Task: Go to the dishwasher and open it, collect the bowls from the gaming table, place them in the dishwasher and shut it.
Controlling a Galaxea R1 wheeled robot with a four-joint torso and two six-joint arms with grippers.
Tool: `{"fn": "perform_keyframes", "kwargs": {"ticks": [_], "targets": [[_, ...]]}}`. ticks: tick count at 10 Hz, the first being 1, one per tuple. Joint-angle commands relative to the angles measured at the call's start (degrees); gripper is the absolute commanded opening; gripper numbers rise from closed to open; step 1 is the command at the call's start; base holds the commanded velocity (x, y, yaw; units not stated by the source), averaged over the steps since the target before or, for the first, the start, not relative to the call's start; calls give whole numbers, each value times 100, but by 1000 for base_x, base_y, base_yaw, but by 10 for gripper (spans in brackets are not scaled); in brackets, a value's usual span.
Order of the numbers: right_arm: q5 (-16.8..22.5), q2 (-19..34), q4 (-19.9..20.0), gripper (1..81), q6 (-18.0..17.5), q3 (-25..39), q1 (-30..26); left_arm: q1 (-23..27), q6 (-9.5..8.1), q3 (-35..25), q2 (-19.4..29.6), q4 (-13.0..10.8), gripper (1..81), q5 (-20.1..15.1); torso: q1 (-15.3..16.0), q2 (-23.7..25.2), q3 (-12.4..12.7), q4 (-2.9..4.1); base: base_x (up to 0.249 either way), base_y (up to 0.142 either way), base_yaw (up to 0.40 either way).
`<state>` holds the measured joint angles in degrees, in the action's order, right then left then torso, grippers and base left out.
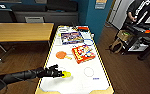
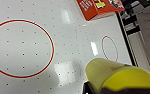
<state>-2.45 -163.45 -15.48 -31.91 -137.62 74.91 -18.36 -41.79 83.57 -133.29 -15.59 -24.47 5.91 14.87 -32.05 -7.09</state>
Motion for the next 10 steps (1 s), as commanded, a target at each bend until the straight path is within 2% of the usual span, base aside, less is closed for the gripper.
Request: {"fn": "perform_keyframes", "kwargs": {"ticks": [1, 2, 4, 6, 8, 10], "targets": [[333, 144, -78, 10, 19, 52, 81, -723, 13, -1676, 1541, -1022, 10, -51, 0, 0, 0, 0, 0, 0, 0], [333, 152, -78, 10, 27, 52, 134, -1303, 13, -1712, 1646, -1322, 10, 204, 0, 0, 0, 0, 0, 0, 0], [324, 161, -78, 10, 36, 52, 222, -2158, 13, -1721, 1867, -1693, 10, 759, 0, 0, 0, 0, 0, 0, 0], [254, 223, -69, 10, 27, 43, 327, -2993, 13, -1782, 2227, -2131, 10, 1620, 0, 0, 0, 0, 0, 0, 0], [237, 267, -69, 10, 27, 61, 372, -3469, 13, -1651, 2359, -2334, 10, 2120, 0, 0, 0, 0, 0, 0, 0], [227, 267, -60, 10, 27, 35, 424, -3793, 13, -1276, 2177, -2448, 10, 2270, 0, 0, 2, 0, 0, 0, 0]]}}
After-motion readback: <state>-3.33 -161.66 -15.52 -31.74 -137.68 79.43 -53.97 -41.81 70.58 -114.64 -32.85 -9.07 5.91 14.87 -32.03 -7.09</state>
